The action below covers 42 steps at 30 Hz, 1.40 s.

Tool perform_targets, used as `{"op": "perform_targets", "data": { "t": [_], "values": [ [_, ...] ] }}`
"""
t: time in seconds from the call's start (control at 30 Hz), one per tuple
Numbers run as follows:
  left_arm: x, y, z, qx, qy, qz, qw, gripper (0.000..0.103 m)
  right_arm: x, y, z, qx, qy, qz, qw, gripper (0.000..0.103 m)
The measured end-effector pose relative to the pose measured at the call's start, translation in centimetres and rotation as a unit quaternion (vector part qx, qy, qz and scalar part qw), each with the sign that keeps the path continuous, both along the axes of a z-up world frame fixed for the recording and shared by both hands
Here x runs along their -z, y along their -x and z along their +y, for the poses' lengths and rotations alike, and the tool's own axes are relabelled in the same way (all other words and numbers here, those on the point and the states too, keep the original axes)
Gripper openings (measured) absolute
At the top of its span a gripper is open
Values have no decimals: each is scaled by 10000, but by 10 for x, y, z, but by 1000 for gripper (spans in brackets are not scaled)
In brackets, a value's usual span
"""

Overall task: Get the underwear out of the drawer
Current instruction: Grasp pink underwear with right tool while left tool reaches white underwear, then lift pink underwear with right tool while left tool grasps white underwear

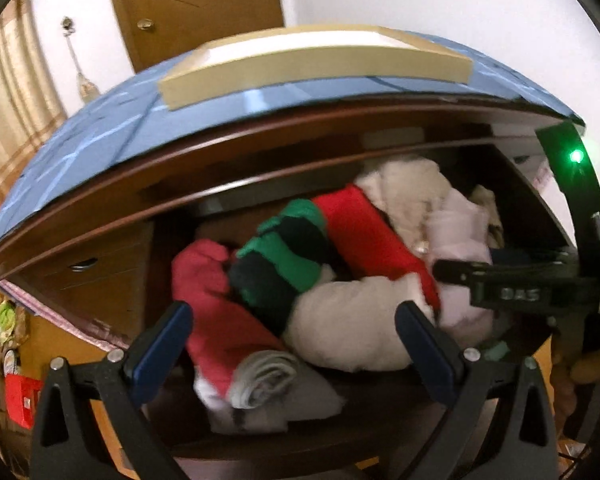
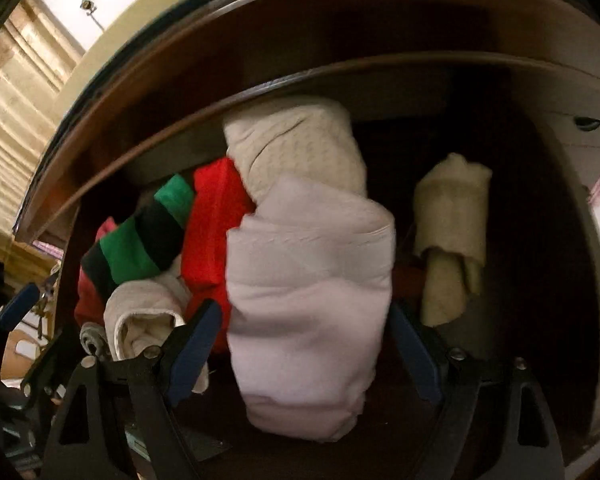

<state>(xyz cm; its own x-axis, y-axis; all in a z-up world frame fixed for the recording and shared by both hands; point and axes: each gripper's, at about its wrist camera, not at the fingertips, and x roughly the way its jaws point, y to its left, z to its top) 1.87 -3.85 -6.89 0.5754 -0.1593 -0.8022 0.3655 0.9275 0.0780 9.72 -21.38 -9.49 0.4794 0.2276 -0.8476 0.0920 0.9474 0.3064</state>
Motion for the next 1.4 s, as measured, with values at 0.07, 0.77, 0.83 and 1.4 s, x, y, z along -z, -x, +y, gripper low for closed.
{"op": "perform_targets", "data": {
  "t": [0.07,0.77,0.83,1.4],
  "values": [
    [1,1,-10,188,2,90,9998,102,-3,3,4,-126,225,-79,9996,34],
    [43,-30,-26,332,442,1237,9908,42,-64,57,-38,419,-26,-1657,9853,26],
    [40,-32,-18,248,619,1224,9902,36,-67,60,-41,433,-30,-1681,9848,26],
    [-55,-13,33,465,1650,119,9851,23,-137,78,-37,461,-23,-2527,9665,26]
  ]
}}
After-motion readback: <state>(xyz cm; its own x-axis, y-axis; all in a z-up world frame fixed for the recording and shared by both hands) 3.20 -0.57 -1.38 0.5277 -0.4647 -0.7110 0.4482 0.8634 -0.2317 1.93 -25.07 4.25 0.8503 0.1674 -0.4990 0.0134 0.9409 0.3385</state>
